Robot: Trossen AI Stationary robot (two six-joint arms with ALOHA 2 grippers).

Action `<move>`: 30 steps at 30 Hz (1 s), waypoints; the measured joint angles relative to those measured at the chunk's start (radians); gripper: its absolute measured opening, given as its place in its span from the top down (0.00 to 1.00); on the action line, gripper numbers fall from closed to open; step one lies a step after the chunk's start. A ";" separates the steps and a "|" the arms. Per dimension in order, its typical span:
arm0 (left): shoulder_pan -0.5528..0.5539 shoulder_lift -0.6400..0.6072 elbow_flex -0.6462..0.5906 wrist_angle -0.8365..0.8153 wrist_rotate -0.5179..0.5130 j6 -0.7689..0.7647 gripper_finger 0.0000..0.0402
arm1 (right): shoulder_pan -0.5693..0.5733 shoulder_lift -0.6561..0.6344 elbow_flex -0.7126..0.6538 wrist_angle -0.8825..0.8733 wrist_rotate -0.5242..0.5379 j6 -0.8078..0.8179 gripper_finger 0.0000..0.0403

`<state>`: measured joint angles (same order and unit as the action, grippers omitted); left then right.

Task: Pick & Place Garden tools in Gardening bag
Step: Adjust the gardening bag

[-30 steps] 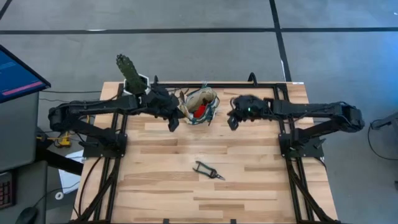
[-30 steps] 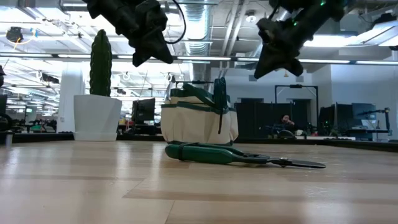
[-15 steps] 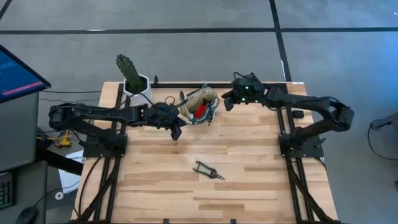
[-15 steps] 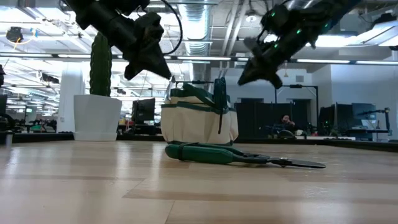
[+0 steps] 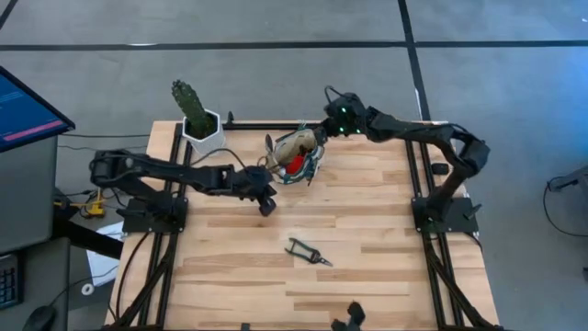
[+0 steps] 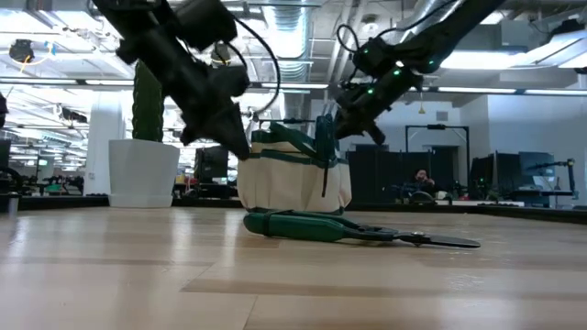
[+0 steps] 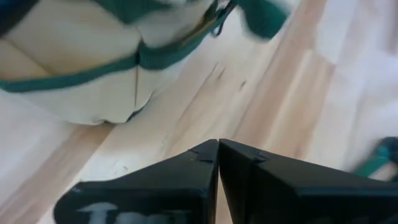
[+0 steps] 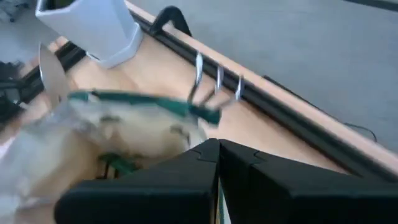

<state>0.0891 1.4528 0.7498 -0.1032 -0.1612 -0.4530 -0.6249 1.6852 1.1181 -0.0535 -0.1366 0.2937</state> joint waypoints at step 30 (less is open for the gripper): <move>0.138 0.169 0.000 0.136 -0.083 0.022 1.00 | -0.014 0.240 0.206 -0.281 -0.231 -0.080 1.00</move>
<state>0.2270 1.6220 0.7494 0.0326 -0.2440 -0.4307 -0.6388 1.9251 1.3239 -0.3345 -0.3676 0.2134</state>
